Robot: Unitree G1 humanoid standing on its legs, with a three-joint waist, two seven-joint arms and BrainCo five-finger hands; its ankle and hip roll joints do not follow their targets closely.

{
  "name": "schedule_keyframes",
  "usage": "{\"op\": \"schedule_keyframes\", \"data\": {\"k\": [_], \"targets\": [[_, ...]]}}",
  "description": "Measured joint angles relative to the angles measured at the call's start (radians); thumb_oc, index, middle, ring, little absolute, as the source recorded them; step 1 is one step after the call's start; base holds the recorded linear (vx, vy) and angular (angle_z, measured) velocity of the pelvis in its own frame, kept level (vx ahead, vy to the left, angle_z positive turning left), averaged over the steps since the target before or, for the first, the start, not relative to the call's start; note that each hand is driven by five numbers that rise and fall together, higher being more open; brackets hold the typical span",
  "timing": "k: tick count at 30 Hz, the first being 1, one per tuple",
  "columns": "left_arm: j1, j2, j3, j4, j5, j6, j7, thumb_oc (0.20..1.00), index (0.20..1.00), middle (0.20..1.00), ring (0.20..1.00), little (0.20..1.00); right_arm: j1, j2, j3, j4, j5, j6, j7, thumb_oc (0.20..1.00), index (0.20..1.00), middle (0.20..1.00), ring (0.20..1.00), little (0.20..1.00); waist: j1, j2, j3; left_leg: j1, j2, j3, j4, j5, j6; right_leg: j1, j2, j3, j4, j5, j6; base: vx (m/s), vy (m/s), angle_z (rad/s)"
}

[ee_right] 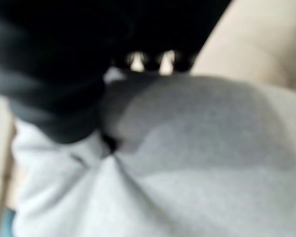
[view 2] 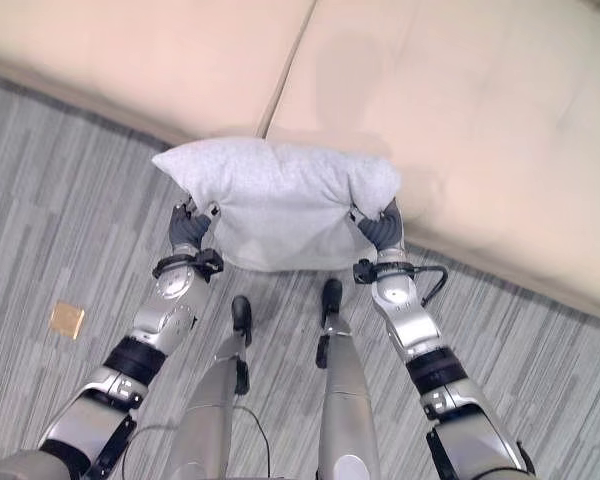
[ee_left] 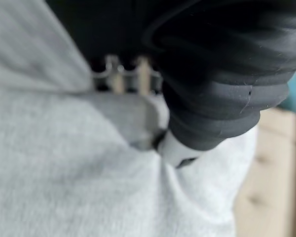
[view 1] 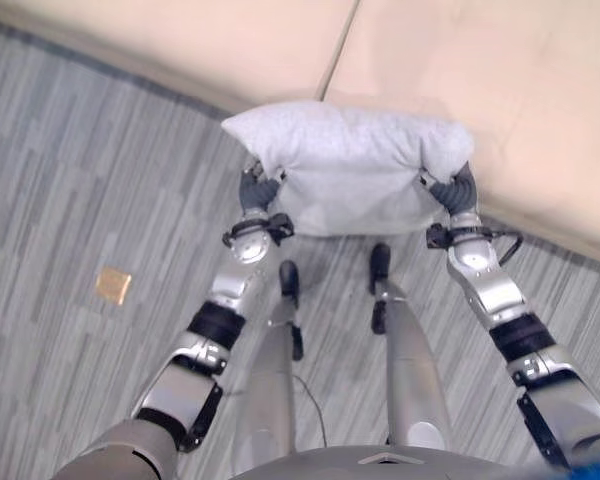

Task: Pick up all the scattered cushions and arrange them neatly on the sofa.

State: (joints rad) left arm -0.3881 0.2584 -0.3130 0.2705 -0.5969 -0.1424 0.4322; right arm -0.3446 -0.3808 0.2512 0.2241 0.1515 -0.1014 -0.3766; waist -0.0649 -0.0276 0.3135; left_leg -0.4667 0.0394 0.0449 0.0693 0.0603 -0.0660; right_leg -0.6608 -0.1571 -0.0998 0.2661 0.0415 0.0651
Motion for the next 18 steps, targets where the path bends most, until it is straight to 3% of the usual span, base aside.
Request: {"op": "schedule_keyframes", "data": {"k": [2,7,13,16,17,18], "targets": [[0.047,-0.019,0.003,-0.009,0.001,0.000,-0.014,0.200,0.200,0.200,0.200,0.200,0.057,-0.014,-0.006,-0.020,-0.014,-0.007,0.022,0.200,0.200,0.200,0.200,0.200,-0.008,0.017,-0.045,0.045,0.015,0.001,-0.034,0.001,0.001,0.048,0.012,-0.004,-0.031,0.003,0.004,0.14,-0.112,-0.16],[0.157,-0.028,-0.003,-0.016,0.002,0.002,-0.071,0.200,0.200,0.200,0.200,0.200,0.164,-0.021,-0.025,-0.043,-0.049,-0.008,0.054,0.200,0.200,0.200,0.200,0.200,-0.021,0.038,-0.063,0.187,0.038,-0.007,-0.069,0.009,-0.002,0.213,0.034,-0.025,-0.088,0.001,0.003,0.10,-0.140,0.03],[0.260,-0.012,-0.019,-0.016,0.030,0.007,-0.107,0.200,0.200,0.200,0.200,0.200,0.263,-0.012,-0.035,-0.048,-0.086,-0.009,0.088,0.200,0.200,0.200,0.200,0.200,-0.023,0.066,-0.084,0.279,0.081,-0.030,-0.047,0.043,-0.054,0.396,0.083,-0.081,-0.179,-0.007,-0.009,0.08,-0.187,0.24],[0.269,-0.017,-0.011,-0.016,0.031,0.009,-0.112,0.200,0.200,0.200,0.200,0.200,0.269,-0.010,-0.042,-0.047,-0.087,-0.009,0.088,0.200,0.200,0.200,0.200,0.200,-0.014,0.065,-0.098,0.274,0.095,-0.035,-0.009,0.065,-0.072,0.408,0.094,-0.082,-0.174,-0.023,-0.037,0.08,-0.078,0.07],[0.271,-0.015,-0.020,-0.016,0.030,0.011,-0.113,0.200,0.200,0.200,0.200,0.200,0.278,-0.012,-0.044,-0.050,-0.087,-0.009,0.085,0.200,0.200,0.200,0.200,0.200,-0.007,0.052,-0.106,0.271,0.084,-0.044,0.003,0.106,-0.083,0.420,0.084,-0.078,-0.179,-0.024,-0.040,0.15,-0.014,0.03],[0.268,-0.016,-0.028,-0.016,0.030,0.013,-0.117,0.200,0.200,0.200,0.200,0.200,0.282,-0.017,-0.049,-0.050,-0.087,-0.009,0.083,0.200,0.200,0.200,0.200,0.200,-0.011,0.047,-0.107,0.260,0.069,-0.058,0.013,0.089,-0.074,0.434,0.079,-0.075,-0.197,-0.024,-0.041,0.20,-0.007,0.04]]}}
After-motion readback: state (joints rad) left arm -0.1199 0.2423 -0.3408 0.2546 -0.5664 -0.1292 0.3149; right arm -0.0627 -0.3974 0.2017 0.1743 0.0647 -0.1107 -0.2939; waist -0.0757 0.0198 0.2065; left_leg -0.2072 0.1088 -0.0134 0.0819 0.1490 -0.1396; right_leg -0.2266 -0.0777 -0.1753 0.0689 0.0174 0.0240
